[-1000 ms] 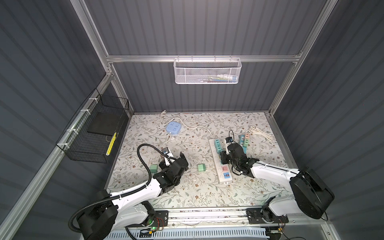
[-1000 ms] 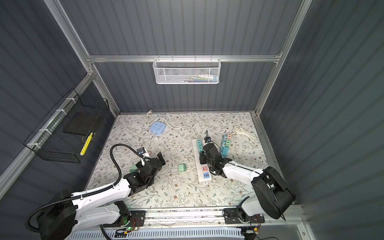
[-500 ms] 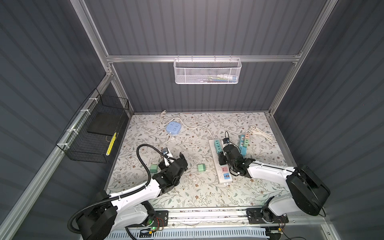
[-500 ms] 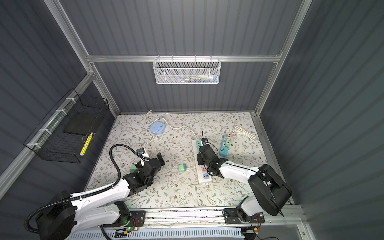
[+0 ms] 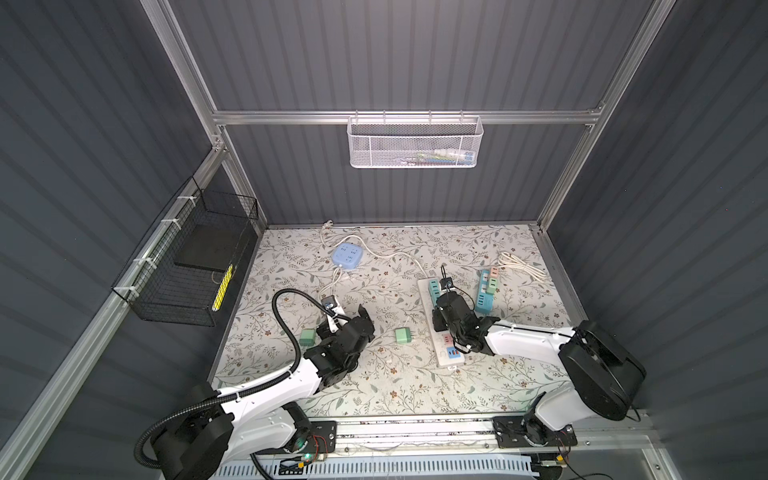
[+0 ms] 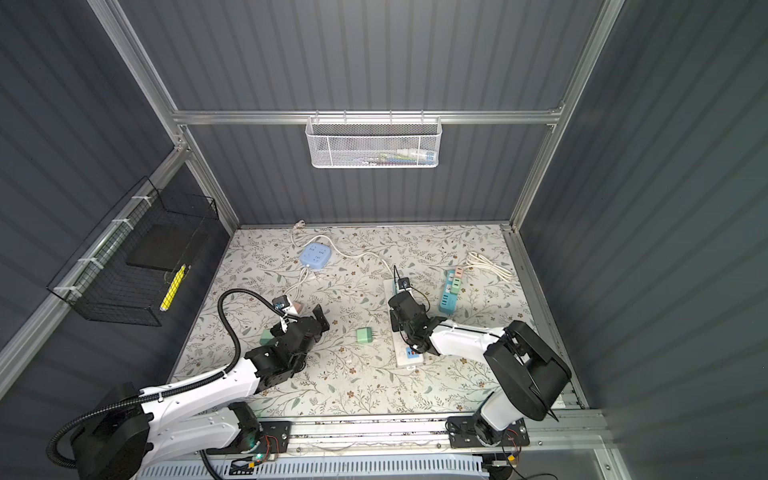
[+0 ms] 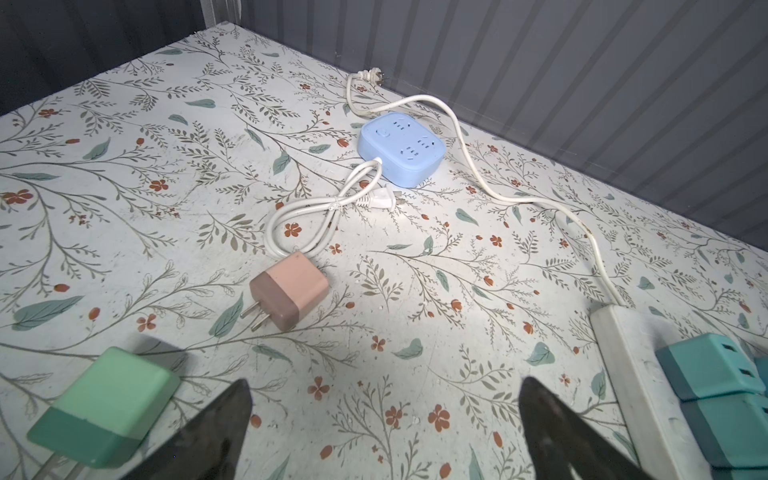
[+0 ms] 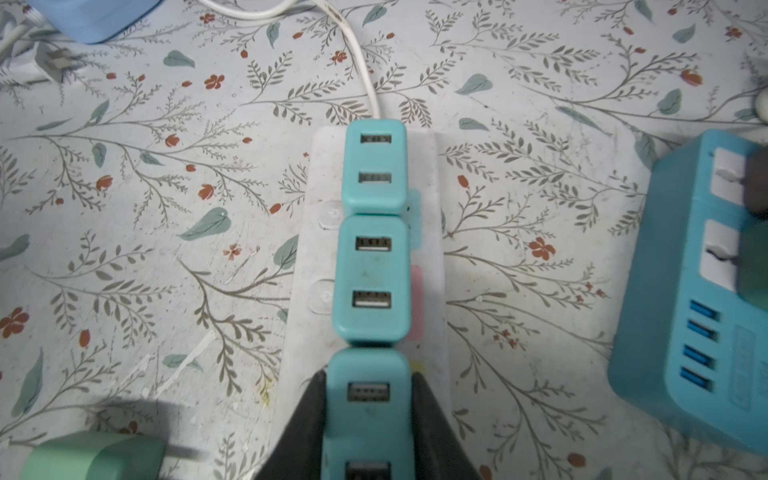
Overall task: Insert the plug
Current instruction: 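Lower the third teal adapter with the right gripper onto the yellow socket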
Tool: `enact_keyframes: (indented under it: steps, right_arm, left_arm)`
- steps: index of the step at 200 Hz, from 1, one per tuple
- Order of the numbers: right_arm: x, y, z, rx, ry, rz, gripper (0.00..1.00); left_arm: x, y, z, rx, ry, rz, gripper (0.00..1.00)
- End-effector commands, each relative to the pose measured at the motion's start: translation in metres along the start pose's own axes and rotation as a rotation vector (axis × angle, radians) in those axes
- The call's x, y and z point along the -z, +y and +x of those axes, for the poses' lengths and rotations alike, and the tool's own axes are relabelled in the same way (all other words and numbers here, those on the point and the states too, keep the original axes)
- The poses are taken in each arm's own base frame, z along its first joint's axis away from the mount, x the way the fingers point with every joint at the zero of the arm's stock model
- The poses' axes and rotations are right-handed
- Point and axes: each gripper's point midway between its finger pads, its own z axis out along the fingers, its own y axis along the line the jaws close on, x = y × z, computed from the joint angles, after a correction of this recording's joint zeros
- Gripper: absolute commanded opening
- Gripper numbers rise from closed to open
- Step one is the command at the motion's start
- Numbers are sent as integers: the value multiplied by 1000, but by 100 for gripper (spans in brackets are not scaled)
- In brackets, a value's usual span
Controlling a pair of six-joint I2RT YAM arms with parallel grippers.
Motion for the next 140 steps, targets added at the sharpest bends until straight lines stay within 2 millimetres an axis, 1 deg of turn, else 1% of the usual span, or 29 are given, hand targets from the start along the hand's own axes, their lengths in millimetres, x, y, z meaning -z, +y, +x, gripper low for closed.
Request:
enact_keyframes:
  steps: [1,26,42,55,69,86,95,107,116,127,140]
  right_arm:
    - [-9,-13,53,30,159,51,18]
    - [-6,-15,51,30,162,66,21]
    - [-4,-11,44,30,154,57,23]
    - [-2,-7,34,27,143,45,26]
    - [2,-3,21,18,126,30,31]
    - [9,4,1,11,95,6,42]
    - [12,8,-10,11,78,-5,45]
    - [18,11,-24,10,58,-17,50]
    - [23,13,-33,6,41,-27,55]
    - [28,14,-42,1,21,-38,61]
    - [34,13,-49,-6,7,-46,64]
  left_arm:
    - [1,11,5,-20,7,-24,100]
    - [0,11,5,-16,7,-23,100]
    - [1,10,4,-14,6,-21,100]
    - [1,10,3,-15,7,-21,100]
    - [2,11,3,-12,6,-20,100]
    - [4,12,0,-4,0,-13,100]
    - [5,12,-2,0,-7,-8,100]
    - [6,9,-7,3,-18,3,100]
    - [7,6,-11,0,-24,9,100]
    - [7,3,-15,-9,-27,11,100]
    - [7,0,-18,-15,-26,10,100]
